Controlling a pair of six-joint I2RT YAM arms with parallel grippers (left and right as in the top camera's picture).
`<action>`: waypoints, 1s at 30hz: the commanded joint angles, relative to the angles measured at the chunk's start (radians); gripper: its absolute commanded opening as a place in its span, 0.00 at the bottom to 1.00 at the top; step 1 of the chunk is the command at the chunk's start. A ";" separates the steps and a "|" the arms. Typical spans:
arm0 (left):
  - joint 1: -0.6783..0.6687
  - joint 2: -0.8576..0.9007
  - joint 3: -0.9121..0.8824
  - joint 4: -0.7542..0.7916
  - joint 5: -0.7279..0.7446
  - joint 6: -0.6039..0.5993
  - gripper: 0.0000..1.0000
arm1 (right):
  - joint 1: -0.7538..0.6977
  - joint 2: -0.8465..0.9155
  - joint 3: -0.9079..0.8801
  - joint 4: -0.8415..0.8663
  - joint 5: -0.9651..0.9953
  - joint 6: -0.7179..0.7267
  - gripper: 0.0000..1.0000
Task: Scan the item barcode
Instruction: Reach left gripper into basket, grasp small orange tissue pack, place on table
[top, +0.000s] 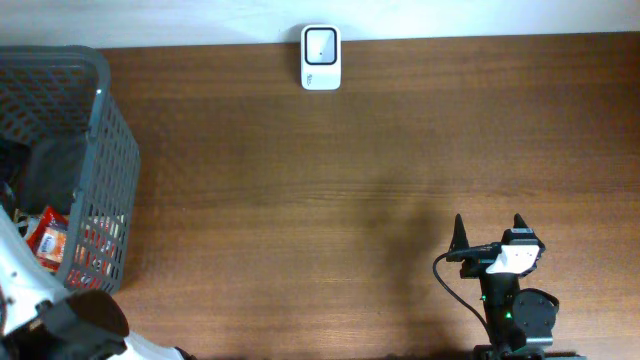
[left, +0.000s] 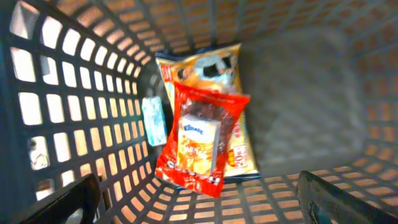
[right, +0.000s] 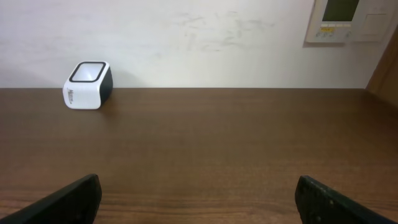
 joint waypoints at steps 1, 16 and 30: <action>0.004 0.045 -0.058 -0.005 -0.022 -0.027 0.99 | -0.006 -0.006 -0.007 -0.004 0.006 0.004 0.98; 0.008 0.087 -0.513 0.330 -0.019 -0.027 0.57 | -0.006 -0.006 -0.007 -0.004 0.006 0.004 0.98; 0.013 0.089 -0.652 0.425 -0.022 -0.027 0.50 | -0.006 -0.006 -0.007 -0.004 0.006 0.004 0.98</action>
